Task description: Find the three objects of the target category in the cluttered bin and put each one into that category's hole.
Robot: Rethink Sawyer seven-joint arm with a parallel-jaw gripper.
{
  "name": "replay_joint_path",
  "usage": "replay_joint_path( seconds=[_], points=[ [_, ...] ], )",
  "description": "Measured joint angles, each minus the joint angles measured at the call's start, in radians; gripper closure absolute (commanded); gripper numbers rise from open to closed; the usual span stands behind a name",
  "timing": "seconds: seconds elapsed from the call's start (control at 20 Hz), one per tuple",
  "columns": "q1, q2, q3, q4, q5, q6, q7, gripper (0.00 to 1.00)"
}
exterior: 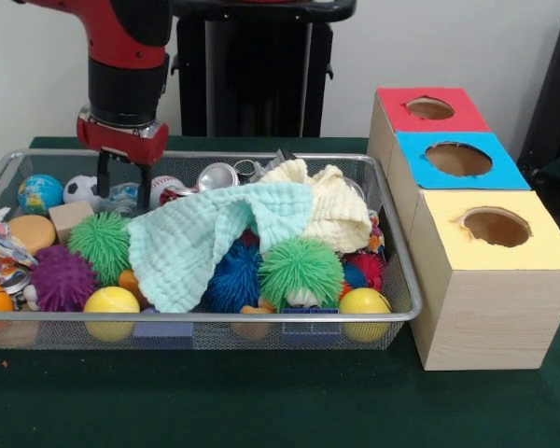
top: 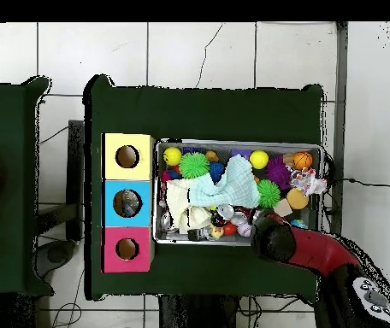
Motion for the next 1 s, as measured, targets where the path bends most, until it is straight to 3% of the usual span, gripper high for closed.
replay_joint_path(
  seconds=[0.35,0.65,0.8,1.0],
  points=[
    [0.001,0.008,-0.007,-0.001,0.000,0.000,0.000,0.00],
    [0.060,0.022,-0.078,-0.001,0.038,-0.031,0.007,0.00],
    [0.116,0.042,-0.132,-0.001,0.099,-0.076,0.017,0.00],
    [0.204,0.086,-0.213,-0.001,0.258,-0.131,0.051,0.00]
  ],
)
